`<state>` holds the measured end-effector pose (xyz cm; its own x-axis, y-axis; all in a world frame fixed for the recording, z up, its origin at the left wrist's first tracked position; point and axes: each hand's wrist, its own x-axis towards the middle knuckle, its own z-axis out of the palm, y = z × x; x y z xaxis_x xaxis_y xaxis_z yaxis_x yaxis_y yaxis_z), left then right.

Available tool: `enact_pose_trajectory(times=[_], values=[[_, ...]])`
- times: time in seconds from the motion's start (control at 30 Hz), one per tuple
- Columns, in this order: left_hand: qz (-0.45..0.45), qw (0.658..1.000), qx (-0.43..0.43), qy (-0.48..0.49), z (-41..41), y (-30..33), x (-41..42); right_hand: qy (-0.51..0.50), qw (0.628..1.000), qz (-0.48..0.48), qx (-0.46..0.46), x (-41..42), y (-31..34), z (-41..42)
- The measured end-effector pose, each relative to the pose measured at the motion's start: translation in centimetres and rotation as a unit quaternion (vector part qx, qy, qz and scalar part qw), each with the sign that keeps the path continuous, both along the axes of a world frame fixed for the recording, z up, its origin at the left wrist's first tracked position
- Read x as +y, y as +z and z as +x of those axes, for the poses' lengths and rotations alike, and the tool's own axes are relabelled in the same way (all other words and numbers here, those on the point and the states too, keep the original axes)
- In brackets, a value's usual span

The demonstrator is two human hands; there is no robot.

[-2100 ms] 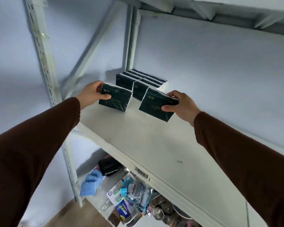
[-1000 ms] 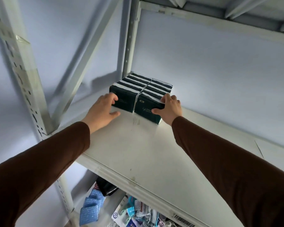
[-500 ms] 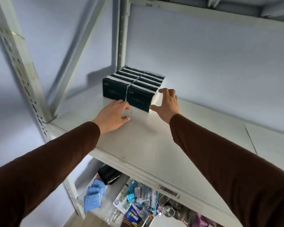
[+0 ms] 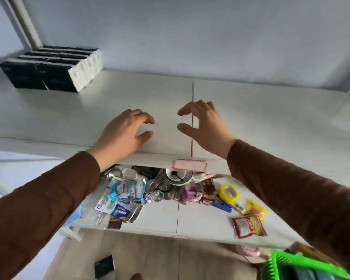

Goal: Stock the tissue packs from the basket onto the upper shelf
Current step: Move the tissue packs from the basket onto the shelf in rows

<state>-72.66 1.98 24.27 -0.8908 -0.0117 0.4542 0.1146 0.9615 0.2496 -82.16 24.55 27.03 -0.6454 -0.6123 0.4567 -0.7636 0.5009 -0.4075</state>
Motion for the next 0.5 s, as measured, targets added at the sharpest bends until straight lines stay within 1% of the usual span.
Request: enact_pose_trajectory(times=[0.1,0.2,0.33,0.4,0.5], values=[[-0.004,0.998,0.008,-0.055,0.6,-0.7,9.6,-0.031,0.999,-0.023,0.014,9.3,-0.9,2.2],[-0.007,0.991,0.023,-0.130,1.0,-1.5,18.3,-0.085,0.995,-0.040,0.020,18.6,-1.8,4.6],[-0.018,0.970,0.056,-0.235,1.7,-2.9,26.8,-0.141,0.988,-0.060,-0.020,28.4,-4.3,8.0],[-0.003,0.959,0.028,-0.280,1.9,-5.4,31.6,-0.183,0.980,-0.057,-0.056,33.9,-7.2,10.2],[0.017,0.946,-0.060,-0.319,2.5,-11.1,38.2,-0.251,0.957,-0.029,-0.143,41.3,-12.2,12.9]])
